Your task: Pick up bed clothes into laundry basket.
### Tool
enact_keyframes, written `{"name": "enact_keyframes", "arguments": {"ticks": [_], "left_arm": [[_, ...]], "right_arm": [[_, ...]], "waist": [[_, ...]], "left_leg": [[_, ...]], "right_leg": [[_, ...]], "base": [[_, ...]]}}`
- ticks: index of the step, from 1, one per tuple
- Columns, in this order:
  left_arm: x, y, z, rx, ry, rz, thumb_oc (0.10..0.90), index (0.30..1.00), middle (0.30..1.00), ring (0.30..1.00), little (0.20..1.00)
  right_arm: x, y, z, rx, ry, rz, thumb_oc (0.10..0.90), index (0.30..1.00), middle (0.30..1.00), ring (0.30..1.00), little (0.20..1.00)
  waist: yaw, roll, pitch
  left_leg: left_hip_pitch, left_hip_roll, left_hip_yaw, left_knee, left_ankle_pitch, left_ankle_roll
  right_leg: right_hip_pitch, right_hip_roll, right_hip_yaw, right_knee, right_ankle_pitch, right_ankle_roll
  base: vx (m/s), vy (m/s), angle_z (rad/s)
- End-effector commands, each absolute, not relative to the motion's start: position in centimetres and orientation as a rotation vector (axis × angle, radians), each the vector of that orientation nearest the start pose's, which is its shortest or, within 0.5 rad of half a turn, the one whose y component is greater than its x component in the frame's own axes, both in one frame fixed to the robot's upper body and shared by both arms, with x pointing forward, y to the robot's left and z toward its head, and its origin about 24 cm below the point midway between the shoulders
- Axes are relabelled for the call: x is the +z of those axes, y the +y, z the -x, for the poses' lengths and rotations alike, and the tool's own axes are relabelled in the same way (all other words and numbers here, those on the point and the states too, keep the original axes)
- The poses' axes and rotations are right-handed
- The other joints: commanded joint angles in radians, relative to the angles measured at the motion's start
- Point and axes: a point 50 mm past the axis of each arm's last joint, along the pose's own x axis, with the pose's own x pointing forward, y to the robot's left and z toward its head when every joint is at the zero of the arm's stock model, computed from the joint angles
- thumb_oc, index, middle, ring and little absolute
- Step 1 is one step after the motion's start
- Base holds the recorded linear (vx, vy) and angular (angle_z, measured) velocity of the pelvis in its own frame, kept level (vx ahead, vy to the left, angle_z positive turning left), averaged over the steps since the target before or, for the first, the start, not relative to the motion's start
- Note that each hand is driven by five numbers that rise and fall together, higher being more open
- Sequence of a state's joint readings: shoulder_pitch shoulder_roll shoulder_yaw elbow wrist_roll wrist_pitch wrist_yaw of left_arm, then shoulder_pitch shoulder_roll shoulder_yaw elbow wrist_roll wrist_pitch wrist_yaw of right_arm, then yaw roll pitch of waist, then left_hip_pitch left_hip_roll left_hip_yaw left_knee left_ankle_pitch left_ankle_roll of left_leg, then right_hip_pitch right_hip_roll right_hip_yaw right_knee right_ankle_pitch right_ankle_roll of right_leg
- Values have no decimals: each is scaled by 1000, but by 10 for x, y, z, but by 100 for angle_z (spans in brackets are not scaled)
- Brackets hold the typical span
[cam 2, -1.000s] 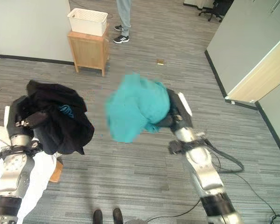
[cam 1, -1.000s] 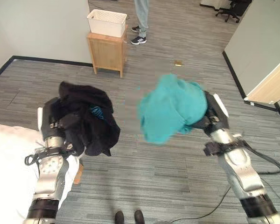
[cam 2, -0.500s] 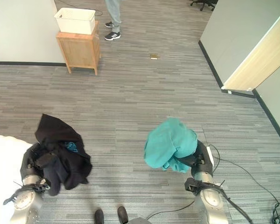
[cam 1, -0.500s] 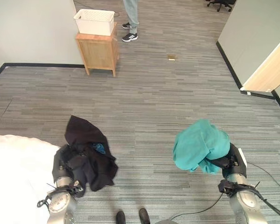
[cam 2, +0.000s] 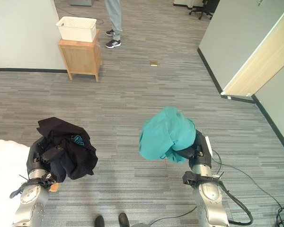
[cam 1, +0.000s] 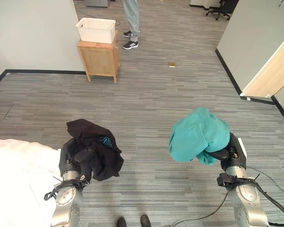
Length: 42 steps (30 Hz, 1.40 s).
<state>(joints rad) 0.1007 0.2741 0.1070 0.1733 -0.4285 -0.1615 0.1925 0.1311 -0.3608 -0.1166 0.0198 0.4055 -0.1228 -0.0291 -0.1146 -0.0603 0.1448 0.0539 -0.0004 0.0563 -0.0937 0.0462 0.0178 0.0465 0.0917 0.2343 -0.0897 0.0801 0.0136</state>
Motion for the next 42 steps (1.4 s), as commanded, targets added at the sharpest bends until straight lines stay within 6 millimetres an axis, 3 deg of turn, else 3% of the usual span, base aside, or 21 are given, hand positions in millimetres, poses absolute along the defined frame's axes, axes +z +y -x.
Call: {"name": "enact_keyframes", "arguments": {"ticks": [1, 7, 15, 18, 19, 20, 24, 27, 28, 30, 31, 32, 33, 34, 35, 36, 37, 38, 40, 41, 42], "left_arm": [[91, 257, -247, 309, -330, 23, 400, 300, 300, 300, 300], [112, 253, -253, 282, -419, 7, 400, 300, 300, 300, 300], [128, 231, -271, 209, -474, 53, 400, 300, 300, 300, 300], [129, 229, -272, 204, -479, 69, 400, 300, 300, 300, 300], [129, 227, -273, 190, -475, 75, 400, 300, 300, 300, 300], [128, 225, -273, 172, -466, 73, 400, 300, 300, 300, 300], [130, 225, -272, 167, -472, 67, 400, 300, 300, 300, 300], [132, 229, -268, 186, -494, 76, 400, 300, 300, 300, 300], [134, 234, -267, 206, -510, 88, 400, 300, 300, 300, 300], [133, 234, -266, 208, -513, 92, 400, 300, 300, 300, 300], [137, 236, -264, 213, -531, 90, 400, 300, 300, 300, 300], [137, 236, -264, 212, -529, 90, 400, 300, 300, 300, 300], [130, 238, -260, 224, -518, 142, 400, 300, 300, 300, 300], [130, 238, -260, 223, -518, 142, 400, 300, 300, 300, 300], [134, 238, -261, 225, -542, 181, 400, 300, 300, 300, 300], [134, 237, -262, 223, -542, 185, 400, 300, 300, 300, 300], [134, 237, -264, 227, -541, 191, 400, 300, 300, 300, 300], [134, 237, -264, 227, -541, 191, 400, 300, 300, 300, 300], [130, 239, -264, 236, -524, 203, 400, 300, 300, 300, 300], [124, 240, -263, 236, -502, 203, 400, 300, 300, 300, 300], [124, 240, -263, 235, -500, 205, 400, 300, 300, 300, 300]], "right_arm": [[106, -267, -227, -227, -382, -60, 400, 300, 300, 300, 300], [118, -257, -236, -166, -437, -69, 400, 300, 300, 300, 300], [141, -222, -271, -7, -487, -59, 400, 300, 300, 300, 300], [148, -214, -276, 24, -507, -49, 400, 300, 300, 300, 300], [148, -214, -277, 22, -508, -44, 400, 300, 300, 300, 300], [146, -216, -274, 14, -499, -36, 400, 300, 300, 300, 300], [141, -224, -269, -27, -484, -35, 400, 300, 300, 300, 300], [133, -237, -262, -84, -461, -41, 400, 300, 300, 300, 300], [128, -249, -255, -125, -444, -37, 400, 300, 300, 300, 300], [126, -253, -251, -133, -438, -36, 400, 300, 300, 300, 300], [126, -264, -241, -158, -430, -12, 400, 300, 300, 300, 300], [126, -264, -240, -158, -428, -13, 400, 300, 300, 300, 300], [127, -268, -236, -137, -434, -21, 400, 300, 300, 300, 300], [127, -269, -235, -137, -433, -22, 400, 300, 300, 300, 300], [134, -281, -228, -188, -469, -24, 400, 300, 300, 300, 300], [134, -286, -227, -220, -473, -20, 400, 300, 300, 300, 300], [134, -291, -226, -254, -469, -20, 400, 300, 300, 300, 300], [134, -291, -226, -254, -469, -20, 400, 300, 300, 300, 300], [134, -299, -219, -296, -469, -20, 400, 300, 300, 300, 300], [136, -304, -211, -314, -476, 6, 400, 300, 300, 300, 300], [136, -304, -210, -314, -475, 9, 400, 300, 300, 300, 300]], "waist": [[-6, 19, -108], [-3, 20, -111], [26, 18, -100], [41, 30, -71], [43, 35, -56], [23, 52, -22], [-7, 77, -1], [-50, 94, 6], [-90, 84, -4], [-108, 91, -7], [-119, 86, -23], [-120, 88, -25], [-113, 68, -18], [-115, 71, -23], [-85, 25, 3], [-77, 4, 11], [-79, -1, 20], [-79, -1, 20], [-78, 6, 23], [-95, 32, 14], [-95, 31, 11]], "left_leg": [[54, 17, 39, 6, -137, -27], [58, 17, 44, 6, -141, -27], [49, 10, 41, 6, -146, -18], [41, 13, 46, 6, -153, -5], [44, 12, 46, 8, -158, 4], [65, 17, 26, 8, -164, 12], [106, 35, 4, 12, -179, 2], [176, 42, -19, 17, -198, -21], [213, 39, -47, 26, -197, -44], [231, 50, -60, 29, -211, -46], [219, 59, -91, 132, -181, -76], [217, 59, -93, 135, -186, -74], [103, 67, -68, 403, -32, -122], [95, 68, -71, 413, -40, -120], [-103, 78, -35, 730, 24, -114], [-163, 75, -15, 772, 20, -109], [-205, 101, 32, 757, 10, -105], [-205, 101, 32, 757, 10, -105], [-240, 177, 123, 653, 12, -123], [-215, 236, 199, 474, 30, -137], [-205, 231, 203, 456, 37, -137]], "right_leg": [[4, -107, 27, 57, -114, 98], [7, -107, 30, 46, -111, 100], [-3, -115, 20, 65, -112, 114], [-98, -105, 10, 236, -124, 141], [-147, -104, 3, 346, -103, 164], [-236, -84, 2, 523, -16, 194], [-346, -85, -29, 645, -33, 173], [-405, -90, -57, 528, -89, 149], [-407, -56, -18, 348, -73, 147], [-382, -38, -10, 278, -68, 145], [-346, -23, 8, 256, -51, 118], [-346, -24, 5, 256, -59, 119], [-273, -28, 18, 226, -43, 70], [-274, -29, 15, 222, -47, 71], [-175, -56, 9, 193, -62, 28], [-151, -68, 9, 178, -62, 14], [-126, -72, -1, 177, -75, 5], [-126, -72, -1, 177, -75, 5], [-89, -87, -22, 187, -110, -2], [-74, -95, -45, 187, -145, 3], [-73, -98, -45, 187, -146, 3]], "base": [[15, 1, -10], [17, 4, -7], [0, 0, 0], [-28, 13, -6], [14, 58, -24], [31, 35, -25], [178, 15, 21], [405, -129, 4], [427, -193, 4], [357, -238, 47], [304, -273, 86], [321, -450, 125], [147, -211, 107], [292, -575, 100], [199, -445, 48], [236, -546, 45], [74, -194, 44], [168, -146, 51], [275, -35, 40], [263, 40, 50], [297, 82, 52]]}}
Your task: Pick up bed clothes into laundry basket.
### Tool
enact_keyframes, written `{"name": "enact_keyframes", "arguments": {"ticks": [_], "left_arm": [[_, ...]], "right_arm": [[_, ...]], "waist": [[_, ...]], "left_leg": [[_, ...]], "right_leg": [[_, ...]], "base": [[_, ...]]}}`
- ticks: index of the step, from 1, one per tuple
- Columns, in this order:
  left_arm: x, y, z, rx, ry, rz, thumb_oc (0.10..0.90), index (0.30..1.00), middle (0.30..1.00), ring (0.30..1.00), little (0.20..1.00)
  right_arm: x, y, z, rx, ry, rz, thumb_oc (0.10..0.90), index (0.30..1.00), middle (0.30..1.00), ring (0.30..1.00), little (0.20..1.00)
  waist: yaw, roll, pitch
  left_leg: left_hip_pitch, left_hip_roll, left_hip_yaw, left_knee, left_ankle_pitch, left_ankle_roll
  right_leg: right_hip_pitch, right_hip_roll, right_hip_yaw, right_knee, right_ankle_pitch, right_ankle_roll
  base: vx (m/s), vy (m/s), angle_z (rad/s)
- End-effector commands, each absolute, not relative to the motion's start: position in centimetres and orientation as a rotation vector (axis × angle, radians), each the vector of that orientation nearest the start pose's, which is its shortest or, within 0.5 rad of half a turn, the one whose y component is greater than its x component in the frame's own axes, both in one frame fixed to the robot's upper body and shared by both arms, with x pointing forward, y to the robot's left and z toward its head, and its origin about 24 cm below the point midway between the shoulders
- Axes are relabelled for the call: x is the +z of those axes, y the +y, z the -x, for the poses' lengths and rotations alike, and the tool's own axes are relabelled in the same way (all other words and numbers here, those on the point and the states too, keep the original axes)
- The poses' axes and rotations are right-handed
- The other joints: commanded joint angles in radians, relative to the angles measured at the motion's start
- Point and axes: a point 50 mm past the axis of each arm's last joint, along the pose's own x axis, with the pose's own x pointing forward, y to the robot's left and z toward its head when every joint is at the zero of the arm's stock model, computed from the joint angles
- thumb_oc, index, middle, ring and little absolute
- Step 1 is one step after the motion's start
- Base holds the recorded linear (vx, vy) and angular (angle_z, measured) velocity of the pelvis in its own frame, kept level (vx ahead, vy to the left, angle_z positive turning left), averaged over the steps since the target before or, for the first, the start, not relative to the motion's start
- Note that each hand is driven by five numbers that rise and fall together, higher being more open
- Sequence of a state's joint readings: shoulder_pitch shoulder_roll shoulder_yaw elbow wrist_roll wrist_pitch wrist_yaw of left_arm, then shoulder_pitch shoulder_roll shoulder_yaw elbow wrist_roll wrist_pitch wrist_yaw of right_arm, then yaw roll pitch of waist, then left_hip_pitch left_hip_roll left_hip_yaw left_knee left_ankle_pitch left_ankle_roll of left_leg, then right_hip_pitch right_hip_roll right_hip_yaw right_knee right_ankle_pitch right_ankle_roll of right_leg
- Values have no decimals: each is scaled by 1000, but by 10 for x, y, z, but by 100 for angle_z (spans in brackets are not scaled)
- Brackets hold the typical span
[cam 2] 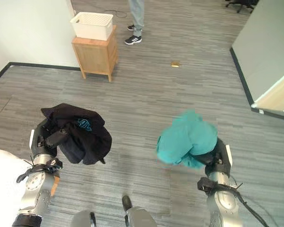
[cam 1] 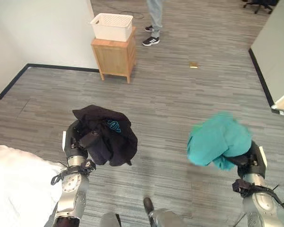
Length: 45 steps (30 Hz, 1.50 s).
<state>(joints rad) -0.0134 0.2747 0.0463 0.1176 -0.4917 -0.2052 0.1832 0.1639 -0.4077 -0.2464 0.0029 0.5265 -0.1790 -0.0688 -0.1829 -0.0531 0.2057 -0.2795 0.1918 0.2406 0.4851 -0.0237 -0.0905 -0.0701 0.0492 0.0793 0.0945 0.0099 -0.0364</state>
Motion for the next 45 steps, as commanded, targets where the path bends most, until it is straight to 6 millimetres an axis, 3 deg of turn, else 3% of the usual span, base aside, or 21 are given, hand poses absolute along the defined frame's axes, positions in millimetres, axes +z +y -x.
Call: {"name": "enact_keyframes", "arguments": {"ticks": [1, 2, 4, 7, 8, 12, 14, 19, 21, 23, 25, 26, 27, 34, 36, 39, 40, 41, 42, 43, 45], "left_arm": [[119, 239, -265, 230, -476, 207, 400, 300, 300, 300, 300], [113, 236, -269, 232, -444, 203, 400, 300, 300, 300, 300], [110, 234, -270, 235, -431, 204, 400, 300, 300, 300, 300], [107, 233, -271, 235, -419, 208, 400, 300, 300, 300, 300], [104, 233, -269, 230, -410, 214, 400, 300, 300, 300, 300], [106, 234, -272, 234, -421, 215, 400, 300, 300, 300, 300], [106, 239, -271, 260, -417, 193, 400, 300, 300, 300, 300], [106, 241, -272, 260, -408, 181, 400, 300, 300, 300, 300], [101, 237, -272, 242, -386, 195, 400, 300, 300, 300, 300], [100, 236, -272, 240, -380, 195, 400, 300, 300, 300, 300], [96, 234, -272, 232, -360, 195, 400, 300, 300, 300, 300], [96, 234, -272, 232, -360, 195, 400, 300, 300, 300, 300], [95, 232, -272, 217, -351, 192, 400, 300, 300, 300, 300], [94, 227, -275, 178, -343, 190, 400, 300, 300, 300, 300], [97, 225, -278, 171, -349, 196, 400, 300, 300, 300, 300], [97, 225, -279, 166, -350, 197, 400, 300, 300, 300, 300], [96, 224, -280, 155, -344, 197, 400, 300, 300, 300, 300], [96, 224, -280, 155, -344, 197, 400, 300, 300, 300, 300], [97, 222, -282, 143, -345, 192, 400, 300, 300, 300, 300], [98, 220, -283, 131, -351, 183, 400, 300, 300, 300, 300], [98, 219, -282, 129, -350, 175, 400, 300, 300, 300, 300]], "right_arm": [[139, -306, -208, -324, -489, 25, 400, 300, 300, 300, 300], [144, -308, -207, -333, -502, 57, 400, 300, 300, 300, 300], [146, -310, -208, -344, -501, 81, 400, 300, 300, 300, 300], [146, -308, -210, -340, -500, 88, 400, 300, 300, 300, 300], [147, -304, -211, -319, -497, 94, 400, 300, 300, 300, 300], [146, -301, -215, -326, -498, 88, 400, 300, 300, 300, 300], [143, -293, -224, -294, -483, 83, 400, 300, 300, 300, 300], [138, -291, -225, -288, -456, 84, 400, 300, 300, 300, 300], [135, -295, -219, -299, -445, 92, 400, 300, 300, 300, 300], [135, -296, -218, -304, -442, 94, 400, 300, 300, 300, 300], [136, -296, -219, -304, -445, 102, 400, 300, 300, 300, 300], [136, -296, -219, -304, -445, 102, 400, 300, 300, 300, 300], [136, -296, -219, -304, -441, 108, 400, 300, 300, 300, 300], [134, -295, -220, -316, -448, 84, 400, 300, 300, 300, 300], [136, -292, -222, -313, -468, 59, 400, 300, 300, 300, 300], [135, -293, -222, -317, -466, 49, 400, 300, 300, 300, 300], [132, -295, -219, -323, -459, 40, 400, 300, 300, 300, 300], [132, -295, -219, -323, -459, 40, 400, 300, 300, 300, 300], [131, -297, -216, -329, -453, 36, 400, 300, 300, 300, 300], [132, -299, -212, -338, -471, 32, 400, 300, 300, 300, 300], [135, -300, -210, -331, -481, 39, 400, 300, 300, 300, 300]], "waist": [[-35, 37, -55], [-39, 62, -55], [-47, 71, -58], [-49, 81, -68], [-47, 98, -78], [-37, 92, -98], [-11, 79, -116], [2, 70, -125], [-12, 56, -128], [-10, 59, -127], [-18, 60, -110], [-16, 62, -111], [-24, 66, -93], [-36, 80, -84], [-50, 78, -68], [-69, 70, -55], [-105, 63, -50], [-105, 63, -49], [-125, 62, -54], [-132, 61, -61], [-135, 62, -59]], "left_leg": [[139, 50, 50, -225, 116, -35], [138, 26, 47, -407, 157, -38], [130, 20, 43, -477, 193, -44], [133, 16, 59, -485, 210, -49], [143, 3, 72, -481, 181, -35], [149, -46, 112, -464, 139, -9], [173, -101, 166, -477, 98, 24], [172, -134, 177, -482, 73, 42], [193, -164, 164, -481, 38, 57], [199, -164, 164, -485, 35, 60], [233, -181, 163, -497, 16, 75], [232, -179, 165, -497, 16, 75], [246, -183, 153, -494, 5, 84], [291, -172, 144, -502, -26, 73], [316, -159, 142, -485, -58, 52], [355, -150, 136, -475, -84, 37], [395, -144, 112, -473, -108, 31], [397, -143, 112, -473, -109, 31], [415, -140, 92, -475, -110, 27], [455, -139, 62, -486, -127, 20], [470, -119, 64, -421, -140, 9]], "right_leg": [[51, -65, 94, 6, -96, 57], [73, -72, 80, 9, -122, 70], [105, -88, 76, 5, -134, 80], [138, -102, 89, -6, -146, 90], [166, -123, 99, -12, -165, 100], [194, -193, 117, -41, -149, 132], [171, -263, 126, -27, -103, 180], [143, -290, 134, -7, -47, 204], [130, -307, 150, 63, 29, 226], [109, -300, 165, 91, 68, 227], [69, -305, 181, 172, 161, 227], [67, -303, 183, 171, 163, 227], [34, -308, 191, 242, 224, 223], [-25, -319, 186, 263, 212, 217], [-86, -334, 142, 168, 121, 223], [-147, -295, 145, 69, 62, 236], [-159, -221, 223, 10, 26, 245], [-157, -221, 223, 10, 26, 244], [-158, -178, 283, -12, 14, 241], [-172, -132, 286, -60, 26, 233], [-136, -131, 187, -30, 25, 216]], "base": [[319, 105, 49], [307, 110, 51], [296, 93, 63], [350, 105, 38], [456, 170, -36], [324, 171, -44], [362, 225, -14], [211, 99, -37], [220, 54, -5], [93, 31, 48], [120, 42, -17], [142, 36, -29], [115, 15, -1], [118, -31, 16], [177, -112, 2], [230, -144, 6], [280, -159, 14], [263, -176, 10], [241, -211, 39], [333, -305, 48], [234, -357, 43]]}}
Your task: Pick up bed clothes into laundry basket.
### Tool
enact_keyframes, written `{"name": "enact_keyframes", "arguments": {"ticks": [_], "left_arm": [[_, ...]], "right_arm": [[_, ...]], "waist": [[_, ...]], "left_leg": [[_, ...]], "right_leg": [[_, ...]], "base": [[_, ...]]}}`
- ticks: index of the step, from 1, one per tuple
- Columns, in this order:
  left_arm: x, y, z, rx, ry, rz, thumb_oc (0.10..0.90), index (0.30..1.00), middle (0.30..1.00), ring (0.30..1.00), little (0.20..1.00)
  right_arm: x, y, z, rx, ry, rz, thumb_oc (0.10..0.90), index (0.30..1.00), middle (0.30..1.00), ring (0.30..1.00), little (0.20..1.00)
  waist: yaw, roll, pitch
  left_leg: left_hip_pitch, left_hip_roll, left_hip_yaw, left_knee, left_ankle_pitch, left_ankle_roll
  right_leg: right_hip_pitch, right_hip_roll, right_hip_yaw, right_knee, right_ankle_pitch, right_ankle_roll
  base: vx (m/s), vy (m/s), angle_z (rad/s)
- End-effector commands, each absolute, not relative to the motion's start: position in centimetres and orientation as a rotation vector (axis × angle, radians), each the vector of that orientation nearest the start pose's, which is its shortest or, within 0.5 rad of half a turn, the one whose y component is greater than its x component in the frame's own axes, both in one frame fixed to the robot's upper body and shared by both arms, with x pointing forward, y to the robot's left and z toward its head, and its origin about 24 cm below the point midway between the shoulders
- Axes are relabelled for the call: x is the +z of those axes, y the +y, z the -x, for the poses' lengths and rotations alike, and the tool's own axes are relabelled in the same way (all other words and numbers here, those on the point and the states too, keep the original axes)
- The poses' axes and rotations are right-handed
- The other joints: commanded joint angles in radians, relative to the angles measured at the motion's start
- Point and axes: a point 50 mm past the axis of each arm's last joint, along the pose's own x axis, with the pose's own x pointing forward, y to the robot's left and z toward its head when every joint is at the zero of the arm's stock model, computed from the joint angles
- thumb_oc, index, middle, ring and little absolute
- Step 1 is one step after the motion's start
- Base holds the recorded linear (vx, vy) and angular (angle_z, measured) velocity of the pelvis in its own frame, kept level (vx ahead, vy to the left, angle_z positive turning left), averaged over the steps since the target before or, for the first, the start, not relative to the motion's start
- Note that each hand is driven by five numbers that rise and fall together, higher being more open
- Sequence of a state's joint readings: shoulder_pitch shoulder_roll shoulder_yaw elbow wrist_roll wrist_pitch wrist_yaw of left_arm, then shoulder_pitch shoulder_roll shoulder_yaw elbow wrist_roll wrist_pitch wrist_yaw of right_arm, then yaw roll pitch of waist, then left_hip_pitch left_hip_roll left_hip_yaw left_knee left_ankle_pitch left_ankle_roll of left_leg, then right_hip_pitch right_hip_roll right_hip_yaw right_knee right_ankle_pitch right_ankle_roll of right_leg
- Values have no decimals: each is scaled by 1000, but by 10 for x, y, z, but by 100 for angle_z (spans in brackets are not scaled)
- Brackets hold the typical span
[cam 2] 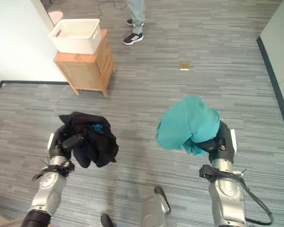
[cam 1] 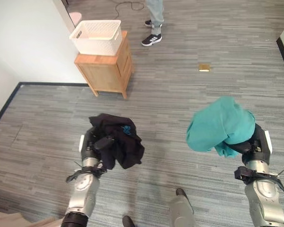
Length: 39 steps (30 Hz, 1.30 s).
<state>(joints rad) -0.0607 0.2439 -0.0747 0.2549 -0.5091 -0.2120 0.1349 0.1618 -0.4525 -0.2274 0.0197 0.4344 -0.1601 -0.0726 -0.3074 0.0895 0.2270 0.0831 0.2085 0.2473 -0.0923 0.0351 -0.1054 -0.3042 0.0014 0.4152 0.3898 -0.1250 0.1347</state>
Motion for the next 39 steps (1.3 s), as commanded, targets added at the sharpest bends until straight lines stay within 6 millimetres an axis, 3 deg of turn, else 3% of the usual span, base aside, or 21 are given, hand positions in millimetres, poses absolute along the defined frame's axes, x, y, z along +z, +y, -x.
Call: {"name": "enact_keyframes", "arguments": {"ticks": [1, 2, 3, 4, 5, 6, 7, 9, 10, 11, 12, 13, 15, 16, 18, 21, 29, 34, 38, 39], "left_arm": [[98, 218, -282, 125, -354, 182, 400, 300, 300, 300, 300], [96, 216, -282, 115, -348, 194, 400, 300, 300, 300, 300], [96, 214, -282, 103, -351, 227, 400, 300, 300, 300, 300], [96, 214, -282, 103, -352, 227, 400, 300, 300, 300, 300], [96, 211, -282, 98, -357, 270, 400, 300, 300, 300, 300], [98, 209, -282, 97, -370, 307, 400, 300, 300, 300, 300], [98, 209, -282, 97, -370, 308, 400, 300, 300, 300, 300], [97, 205, -283, 96, -363, 316, 400, 300, 300, 300, 300], [97, 204, -283, 95, -362, 318, 400, 300, 300, 300, 300], [94, 201, -284, 85, -350, 330, 400, 300, 300, 300, 300], [94, 197, -285, 74, -348, 309, 400, 300, 300, 300, 300], [94, 196, -285, 77, -345, 301, 400, 300, 300, 300, 300], [94, 196, -285, 78, -345, 301, 400, 300, 300, 300, 300], [98, 191, -290, 45, -349, 302, 400, 300, 300, 300, 300], [102, 189, -292, 32, -362, 297, 400, 300, 300, 300, 300], [105, 196, -293, 41, -373, 259, 400, 300, 300, 300, 300], [108, 216, -286, 114, -391, 222, 400, 300, 300, 300, 300], [109, 222, -286, 150, -398, 220, 400, 300, 300, 300, 300], [118, 225, -285, 166, -440, 207, 400, 300, 300, 300, 300], [70, 203, -274, -56, -176, 122, 400, 300, 300, 300, 300]], "right_arm": [[137, -301, -209, -326, -483, 49, 400, 300, 300, 300, 300], [137, -304, -207, -334, -481, 49, 400, 300, 300, 300, 300], [142, -308, -207, -338, -497, 60, 400, 300, 300, 300, 300], [142, -308, -207, -338, -497, 60, 400, 300, 300, 300, 300], [147, -310, -207, -337, -517, 58, 400, 300, 300, 300, 300], [155, -314, -208, -348, -549, 62, 400, 300, 300, 300, 300], [155, -314, -209, -349, -550, 63, 400, 300, 300, 300, 300], [165, -320, -205, -374, -583, 88, 400, 300, 300, 300, 300], [166, -320, -205, -374, -583, 90, 400, 300, 300, 300, 300], [170, -321, -203, -376, -600, 102, 400, 300, 300, 300, 300], [179, -317, -206, -355, -640, 128, 400, 300, 300, 300, 300], [179, -314, -207, -347, -633, 140, 400, 300, 300, 300, 300], [179, -314, -207, -348, -633, 142, 400, 300, 300, 300, 300], [176, -311, -207, -335, -620, 132, 400, 300, 300, 300, 300], [176, -310, -208, -341, -625, 130, 400, 300, 300, 300, 300], [170, -304, -211, -338, -616, 118, 400, 300, 300, 300, 300], [164, -284, -227, -285, -604, 75, 400, 300, 300, 300, 300], [159, -277, -232, -263, -585, 54, 400, 300, 300, 300, 300], [149, -271, -235, -232, -540, 37, 400, 300, 300, 300, 300], [63, -311, -176, -497, -236, -179, 400, 300, 300, 300, 300]], "waist": [[-19, -84, -79], [-22, -81, -76], [-7, -88, -68], [-8, -87, -70], [4, -102, -60], [21, -123, -56], [19, -123, -55], [7, -121, -61], [10, -121, -63], [9, -111, -70], [17, -88, -71], [18, -78, -67], [11, -77, -67], [-11, -57, -76], [-10, -53, -82], [-3, -59, -94], [51, -97, -103], [63, -113, -104], [75, -127, -107], [20, -103, -48]], "left_leg": [[89, -121, 56, 201, -168, 9], [63, -89, 33, 286, -114, -4], [-4, -53, -1, 415, -36, -28], [-8, -52, -3, 417, -36, -28], [-49, -53, -38, 531, -4, -29], [-120, -88, -103, 598, 12, -25], [-123, -90, -106, 600, 12, -24], [-159, -15, -26, 446, 15, -22], [-150, -17, -21, 432, 19, -22], [-126, -4, 7, 318, 28, -26], [-113, -13, -30, 203, 24, -29], [-98, -27, -64, 180, 36, -40], [-97, -28, -71, 174, 39, -41], [-63, -51, -47, 108, -10, -28], [-51, -71, -42, 81, -26, -18], [-26, -114, -9, 28, -42, 7], [-21, -167, 42, 9, -77, 47], [-11, -185, 62, 7, -89, 58], [-11, -190, 70, 5, -97, 61], [0, -153, -101, 180, -112, 67]], "right_leg": [[110, -62, -129, -331, 174, 24], [142, -30, -95, -332, 165, 4], [162, -24, -110, -324, 159, -26], [160, -24, -111, -325, 160, -27], [189, -20, -108, -321, 155, -47], [224, -26, -93, -338, 151, -79], [225, -28, -96, -341, 151, -78], [255, -54, -104, -352, 132, -72], [256, -55, -101, -353, 132, -73], [260, -63, -102, -363, 121, -66], [253, -70, -113, -362, 108, -53], [244, -72, -123, -359, 97, -47], [245, -72, -130, -357, 93, -48], [231, -80, -120, -363, 103, -37], [232, -92, -116, -381, 114, -26], [226, -125, -101, -415, 146, 10], [175, -163, -57, -448, 213, 79], [160, -176, -41, -455, 236, 97], [149, -179, -47, -467, 252, 106], [116, -52, -135, -64, 93, 6]], "base": [[119, -409, 17], [99, -462, 39], [79, -322, 49], [103, -306, 46], [123, -260, 13], [123, -255, 14], [139, -166, 12], [135, -5, -4], [107, 92, 44], [140, 138, 48], [118, 178, 26], [67, 115, -21], [32, 80, -13], [69, 133, 4], [76, 154, -3], [37, 191, -8], [-16, 126, -19], [-2, 93, -13], [-7, 41, -15], [45, -54, -8]]}}
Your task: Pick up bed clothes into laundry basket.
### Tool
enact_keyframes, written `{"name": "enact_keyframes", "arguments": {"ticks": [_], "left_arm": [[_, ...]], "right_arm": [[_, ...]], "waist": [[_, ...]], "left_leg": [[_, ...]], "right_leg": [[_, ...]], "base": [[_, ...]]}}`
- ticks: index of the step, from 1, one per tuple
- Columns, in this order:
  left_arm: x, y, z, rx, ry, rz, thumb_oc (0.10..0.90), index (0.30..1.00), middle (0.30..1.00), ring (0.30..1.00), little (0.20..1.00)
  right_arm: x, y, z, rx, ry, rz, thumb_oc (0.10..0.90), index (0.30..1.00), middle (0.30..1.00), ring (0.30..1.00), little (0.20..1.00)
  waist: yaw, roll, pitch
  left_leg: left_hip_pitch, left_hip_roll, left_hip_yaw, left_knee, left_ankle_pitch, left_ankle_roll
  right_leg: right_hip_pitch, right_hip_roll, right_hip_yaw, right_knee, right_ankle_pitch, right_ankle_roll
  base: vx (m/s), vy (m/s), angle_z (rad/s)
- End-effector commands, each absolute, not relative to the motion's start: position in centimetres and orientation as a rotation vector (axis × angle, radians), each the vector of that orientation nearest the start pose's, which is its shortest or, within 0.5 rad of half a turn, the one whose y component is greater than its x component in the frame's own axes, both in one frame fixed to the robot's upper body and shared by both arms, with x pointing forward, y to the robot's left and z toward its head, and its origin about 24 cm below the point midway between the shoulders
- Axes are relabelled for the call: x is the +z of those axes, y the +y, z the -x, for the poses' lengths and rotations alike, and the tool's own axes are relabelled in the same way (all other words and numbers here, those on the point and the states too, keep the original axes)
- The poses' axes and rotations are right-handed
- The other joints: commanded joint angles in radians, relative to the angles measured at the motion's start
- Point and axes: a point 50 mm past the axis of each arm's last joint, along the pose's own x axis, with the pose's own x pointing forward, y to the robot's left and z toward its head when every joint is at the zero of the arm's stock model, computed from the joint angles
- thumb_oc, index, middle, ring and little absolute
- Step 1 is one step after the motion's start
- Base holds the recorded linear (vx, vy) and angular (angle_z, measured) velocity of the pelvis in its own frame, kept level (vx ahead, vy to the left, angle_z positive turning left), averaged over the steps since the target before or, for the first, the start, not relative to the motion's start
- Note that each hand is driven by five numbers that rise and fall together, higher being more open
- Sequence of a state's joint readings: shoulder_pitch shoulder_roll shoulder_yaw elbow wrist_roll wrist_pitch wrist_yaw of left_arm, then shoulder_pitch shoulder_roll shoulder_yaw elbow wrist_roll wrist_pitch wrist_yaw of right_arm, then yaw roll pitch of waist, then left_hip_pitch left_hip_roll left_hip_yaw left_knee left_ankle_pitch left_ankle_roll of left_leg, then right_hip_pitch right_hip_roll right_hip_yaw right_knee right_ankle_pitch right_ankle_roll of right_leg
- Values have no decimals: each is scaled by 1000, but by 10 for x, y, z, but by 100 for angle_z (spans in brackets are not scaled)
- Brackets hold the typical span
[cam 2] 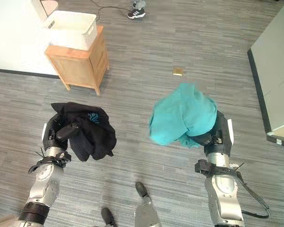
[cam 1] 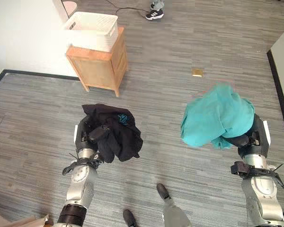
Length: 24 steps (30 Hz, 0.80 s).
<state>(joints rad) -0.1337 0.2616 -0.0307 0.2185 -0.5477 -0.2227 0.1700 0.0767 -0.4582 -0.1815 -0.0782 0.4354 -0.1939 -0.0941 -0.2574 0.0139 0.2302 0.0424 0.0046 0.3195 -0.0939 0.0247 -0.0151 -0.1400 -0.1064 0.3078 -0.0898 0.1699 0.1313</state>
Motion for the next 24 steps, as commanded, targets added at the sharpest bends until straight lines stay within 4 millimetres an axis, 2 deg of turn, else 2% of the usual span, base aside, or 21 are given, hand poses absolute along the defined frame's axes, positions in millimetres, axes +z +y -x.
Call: {"name": "enact_keyframes", "arguments": {"ticks": [1, 4, 5, 6, 7, 8, 9, 10, 11, 12, 13, 14, 16, 17, 18, 20, 21, 22, 24], "left_arm": [[69, 203, -274, -63, -171, 120, 400, 300, 300, 300, 300], [70, 208, -272, -32, -179, 98, 400, 300, 300, 300, 300], [67, 211, -271, -13, -163, 95, 400, 300, 300, 300, 300], [70, 218, -271, 28, -179, 103, 400, 300, 300, 300, 300], [70, 218, -271, 28, -180, 105, 400, 300, 300, 300, 300], [73, 222, -272, 42, -192, 112, 400, 300, 300, 300, 300], [85, 228, -277, 62, -230, 101, 400, 300, 300, 300, 300], [85, 228, -277, 62, -231, 101, 400, 300, 300, 300, 300], [89, 228, -279, 64, -244, 106, 400, 300, 300, 300, 300], [101, 231, -285, 80, -286, 121, 400, 300, 300, 300, 300], [101, 231, -285, 82, -287, 122, 400, 300, 300, 300, 300], [106, 228, -288, 58, -300, 112, 400, 300, 300, 300, 300], [111, 230, -291, 59, -315, 102, 400, 300, 300, 300, 300], [113, 233, -292, 73, -318, 89, 400, 300, 300, 300, 300], [113, 233, -292, 74, -318, 88, 400, 300, 300, 300, 300], [114, 234, -292, 85, -324, 98, 400, 300, 300, 300, 300], [114, 240, -289, 128, -332, 102, 400, 300, 300, 300, 300], [114, 240, -289, 130, -332, 101, 400, 300, 300, 300, 300], [99, 248, -282, 198, -280, 106, 400, 300, 300, 300, 300]], "right_arm": [[59, -314, -173, -511, -214, -170, 400, 300, 300, 300, 300], [62, -318, -175, -526, -219, -148, 400, 300, 300, 300, 300], [61, -317, -177, -515, -213, -166, 400, 300, 300, 300, 300], [70, -318, -187, -478, -233, -133, 400, 300, 300, 300, 300], [70, -318, -188, -477, -233, -132, 400, 300, 300, 300, 300], [79, -319, -196, -445, -244, -87, 400, 300, 300, 300, 300], [112, -325, -210, -395, -339, -4, 400, 300, 300, 300, 300], [112, -325, -211, -395, -340, -4, 400, 300, 300, 300, 300], [122, -325, -215, -385, -373, 11, 400, 300, 300, 300, 300], [146, -324, -222, -353, -451, 61, 400, 300, 300, 300, 300], [147, -324, -223, -353, -452, 62, 400, 300, 300, 300, 300], [154, -326, -227, -344, -466, 81, 400, 300, 300, 300, 300], [165, -323, -239, -305, -485, 79, 400, 300, 300, 300, 300], [166, -319, -248, -267, -471, 69, 400, 300, 300, 300, 300], [166, -319, -248, -266, -471, 69, 400, 300, 300, 300, 300], [168, -306, -259, -197, -462, 70, 400, 300, 300, 300, 300], [173, -291, -266, -136, -477, 86, 400, 300, 300, 300, 300], [173, -291, -266, -134, -477, 86, 400, 300, 300, 300, 300], [174, -266, -270, -61, -503, 77, 400, 300, 300, 300, 300]], "waist": [[-39, -35, -71], [-18, -43, -91], [5, -49, -97], [44, -60, -104], [41, -59, -102], [57, -66, -107], [89, -87, -110], [86, -85, -112], [93, -92, -114], [88, -108, -123], [87, -107, -122], [92, -107, -123], [116, -103, -131], [125, -104, -139], [122, -104, -139], [139, -104, -140], [149, -108, -133], [148, -108, -133], [164, -110, -129]], "left_leg": [[45, 45, -180, 174, -108, -23], [50, 59, -181, 188, -115, -34], [45, 67, -192, 192, -105, -38], [41, 91, -213, 158, -67, -55], [43, 91, -216, 154, -65, -56], [40, 95, -226, 144, -53, -61], [11, 110, -248, 166, -27, -74], [12, 110, -251, 165, -34, -73], [2, 113, -249, 178, -37, -74], [-4, 150, -135, 213, -51, -72], [-5, 151, -136, 216, -54, -72], [-7, 162, -106, 206, -37, -75], [3, 153, -125, 168, -33, -74], [9, 147, -147, 146, -23, -71], [8, 145, -149, 145, -22, -70], [15, 134, -166, 132, -22, -64], [17, 129, -169, 130, -24, -61], [17, 129, -169, 130, -25, -61], [21, 119, -164, 137, -38, -53]], "right_leg": [[-27, 74, 9, 309, -202, 13], [38, 59, -10, 229, -179, 18], [52, 57, -16, 236, -181, 12], [77, 80, -31, 228, -192, -5], [78, 80, -34, 227, -192, -6], [95, 80, -54, 205, -193, -14], [117, 80, -93, 184, -193, -35], [120, 79, -96, 181, -198, -35], [126, 75, -116, 177, -200, -39], [132, 55, -185, 181, -211, -44], [132, 56, -186, 182, -213, -44], [139, 54, -204, 178, -213, -43], [145, 52, -224, 179, -213, -35], [147, 39, -253, 195, -219, -25], [147, 37, -255, 196, -220, -25], [147, 23, -268, 213, -224, -18], [148, 12, -274, 225, -229, -14], [148, 12, -274, 225, -229, -14], [153, 0, -266, 222, -227, -12]], "base": [[62, -62, 25], [69, -198, 51], [-67, -260, 31], [-65, -265, 23], [-95, -254, 16], [-168, -229, 32], [-142, -219, 42], [-138, -171, 63], [-112, -65, 95], [-135, -70, 119], [-139, -17, 143], [-48, 51, 130], [-37, 93, 71], [7, 86, 31], [18, 109, 69], [0, 128, 82], [-8, 120, 54], [-6, 106, 31], [32, 95, 16]]}}
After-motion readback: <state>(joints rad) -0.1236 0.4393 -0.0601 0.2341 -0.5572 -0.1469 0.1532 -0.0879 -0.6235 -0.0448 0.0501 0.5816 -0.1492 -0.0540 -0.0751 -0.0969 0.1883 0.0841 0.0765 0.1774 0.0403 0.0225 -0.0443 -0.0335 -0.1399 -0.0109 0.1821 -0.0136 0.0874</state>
